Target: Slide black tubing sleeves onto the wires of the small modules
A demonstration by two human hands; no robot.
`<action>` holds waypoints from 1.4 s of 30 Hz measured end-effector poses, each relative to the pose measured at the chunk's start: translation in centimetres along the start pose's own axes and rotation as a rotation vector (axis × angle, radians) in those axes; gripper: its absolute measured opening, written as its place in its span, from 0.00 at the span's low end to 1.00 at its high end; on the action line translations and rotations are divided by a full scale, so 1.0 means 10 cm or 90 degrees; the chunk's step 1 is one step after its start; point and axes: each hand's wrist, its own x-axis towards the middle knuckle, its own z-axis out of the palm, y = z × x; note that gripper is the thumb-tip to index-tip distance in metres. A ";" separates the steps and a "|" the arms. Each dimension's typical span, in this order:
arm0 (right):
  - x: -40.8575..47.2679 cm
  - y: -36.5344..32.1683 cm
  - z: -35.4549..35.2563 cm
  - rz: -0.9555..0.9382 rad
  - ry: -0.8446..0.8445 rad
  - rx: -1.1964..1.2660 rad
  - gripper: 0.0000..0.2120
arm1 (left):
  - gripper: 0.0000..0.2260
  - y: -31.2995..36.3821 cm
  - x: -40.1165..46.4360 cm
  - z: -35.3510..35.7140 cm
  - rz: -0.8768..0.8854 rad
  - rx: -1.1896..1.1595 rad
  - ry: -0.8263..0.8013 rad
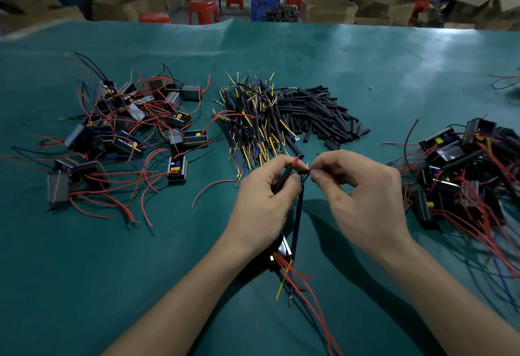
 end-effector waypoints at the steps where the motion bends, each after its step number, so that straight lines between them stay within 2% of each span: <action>1: 0.00 0.00 0.00 0.010 -0.002 0.009 0.05 | 0.10 0.00 0.00 0.00 -0.002 0.001 0.002; 6: 0.00 -0.04 0.00 0.009 -0.001 0.007 0.06 | 0.10 0.00 0.00 0.01 0.002 -0.001 0.009; 10: 0.00 -0.06 0.00 0.019 0.003 0.000 0.07 | 0.03 0.00 0.00 -0.01 0.033 -0.014 -0.012; 14: 0.02 -0.10 -0.02 0.041 0.002 -0.007 0.08 | 0.02 -0.02 0.01 0.00 0.048 0.006 -0.024; 18: 0.09 -0.08 -0.09 0.264 -0.079 0.145 0.09 | 0.03 -0.04 0.00 0.02 0.052 0.041 0.000; 25: 0.20 -0.08 -0.22 0.561 -0.191 0.443 0.12 | 0.03 -0.02 -0.05 0.02 0.085 0.105 -0.002; 28: 0.20 -0.05 -0.19 0.724 -0.198 0.572 0.10 | 0.04 -0.01 -0.07 0.03 0.092 0.102 -0.008; 30: 0.19 -0.07 -0.17 0.758 -0.189 0.637 0.08 | 0.05 -0.01 -0.06 0.02 0.082 0.073 -0.010; 31: 0.18 -0.07 -0.15 0.722 -0.189 0.633 0.08 | 0.05 0.00 -0.05 0.01 0.075 0.064 -0.007; 33: 0.15 -0.06 -0.16 0.549 -0.187 0.529 0.07 | 0.05 0.00 -0.04 0.00 0.059 0.053 0.006; 35: 0.14 -0.05 -0.23 0.342 -0.181 0.360 0.07 | 0.05 0.00 -0.02 -0.01 0.041 0.036 0.013; 37: 0.14 0.00 -0.27 0.189 -0.171 0.177 0.09 | 0.05 0.01 -0.02 0.00 0.023 0.025 0.012; 39: 0.13 0.01 -0.28 0.094 -0.155 0.045 0.08 | 0.05 0.02 -0.02 0.01 0.016 0.025 0.007; 42: 0.12 0.02 -0.28 0.026 -0.136 -0.005 0.06 | 0.05 0.02 -0.01 0.00 0.019 0.031 0.002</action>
